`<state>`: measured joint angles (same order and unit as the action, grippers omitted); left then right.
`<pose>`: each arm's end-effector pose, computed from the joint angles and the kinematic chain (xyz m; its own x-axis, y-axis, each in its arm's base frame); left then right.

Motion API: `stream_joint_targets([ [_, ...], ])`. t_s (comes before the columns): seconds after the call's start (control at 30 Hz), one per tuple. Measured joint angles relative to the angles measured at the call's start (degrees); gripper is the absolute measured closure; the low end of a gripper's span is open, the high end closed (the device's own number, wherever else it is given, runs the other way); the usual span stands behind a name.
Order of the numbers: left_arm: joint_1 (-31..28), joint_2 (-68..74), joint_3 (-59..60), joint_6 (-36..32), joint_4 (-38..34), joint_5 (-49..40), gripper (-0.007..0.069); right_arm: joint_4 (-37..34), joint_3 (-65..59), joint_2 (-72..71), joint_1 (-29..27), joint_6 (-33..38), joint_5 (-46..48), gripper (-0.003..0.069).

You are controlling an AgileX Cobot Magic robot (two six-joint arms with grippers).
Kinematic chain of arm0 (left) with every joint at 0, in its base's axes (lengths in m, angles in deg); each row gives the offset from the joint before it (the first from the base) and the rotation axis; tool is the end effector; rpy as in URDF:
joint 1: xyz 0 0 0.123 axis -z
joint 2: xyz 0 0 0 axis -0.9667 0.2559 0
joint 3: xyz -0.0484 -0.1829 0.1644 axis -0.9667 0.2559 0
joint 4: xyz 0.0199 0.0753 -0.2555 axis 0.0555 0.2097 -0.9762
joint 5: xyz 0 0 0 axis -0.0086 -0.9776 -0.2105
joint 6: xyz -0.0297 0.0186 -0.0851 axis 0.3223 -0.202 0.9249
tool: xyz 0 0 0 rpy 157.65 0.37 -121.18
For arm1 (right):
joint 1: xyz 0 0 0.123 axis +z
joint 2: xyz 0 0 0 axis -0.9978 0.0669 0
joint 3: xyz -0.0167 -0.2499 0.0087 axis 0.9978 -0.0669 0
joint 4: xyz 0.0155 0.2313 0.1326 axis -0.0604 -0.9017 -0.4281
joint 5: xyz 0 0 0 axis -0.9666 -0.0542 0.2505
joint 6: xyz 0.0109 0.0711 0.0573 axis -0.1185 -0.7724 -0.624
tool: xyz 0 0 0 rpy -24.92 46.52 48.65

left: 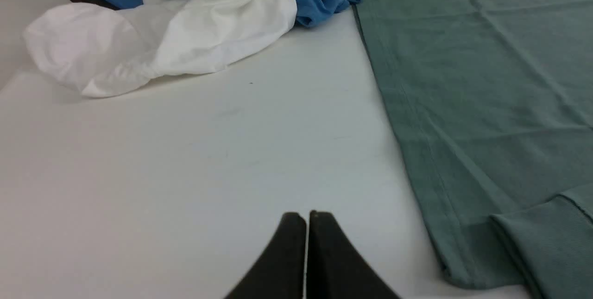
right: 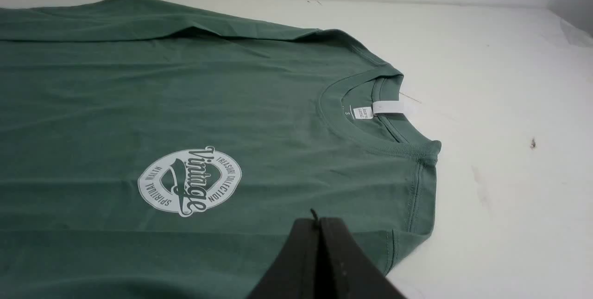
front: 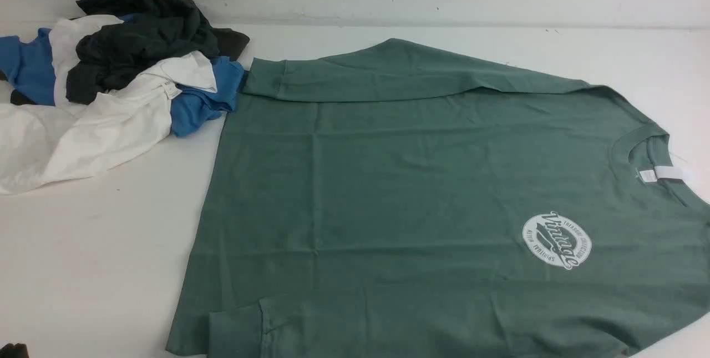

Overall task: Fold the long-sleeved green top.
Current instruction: Use the left arm to clamp the cuff closest to it

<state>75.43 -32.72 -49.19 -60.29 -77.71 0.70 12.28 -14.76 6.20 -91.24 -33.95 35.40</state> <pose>0.1039 -0.0014 0.1735 -0.2892 0.0246 -0.9570 0.0216 0.9996 0.0191 0.1035 -0.0070 0.1725 -0.2955 -0.0260 -0.9550 0.0499 0.9978 -0.0426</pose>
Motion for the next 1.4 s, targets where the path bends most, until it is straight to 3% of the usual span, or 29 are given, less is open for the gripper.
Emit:
stream_joint_targets([
  [0.63, 0.00, 0.00, 0.14, 1.24, -1.24, 0.87, 0.0629, 0.00, 0.00, 0.00, 0.00, 0.00, 0.00, 0.0673],
  [1.03, 0.00, 0.00, 0.41, 6.24, -24.13, 16.83, 0.0629, 0.00, 0.00, 0.00, 0.00, 0.00, 0.00, 0.0673],
  [1.23, 0.00, 0.00, 0.41, 6.36, -30.47, 24.75, 0.0629, -0.52, 0.00, 0.00, 0.00, -0.12, -0.05, 0.0673],
  [1.4, 0.00, 0.00, -1.05, 9.96, -31.49, 34.83, 0.0629, -16.64, -0.37, 0.00, 0.00, -7.01, -6.06, 0.0673],
])
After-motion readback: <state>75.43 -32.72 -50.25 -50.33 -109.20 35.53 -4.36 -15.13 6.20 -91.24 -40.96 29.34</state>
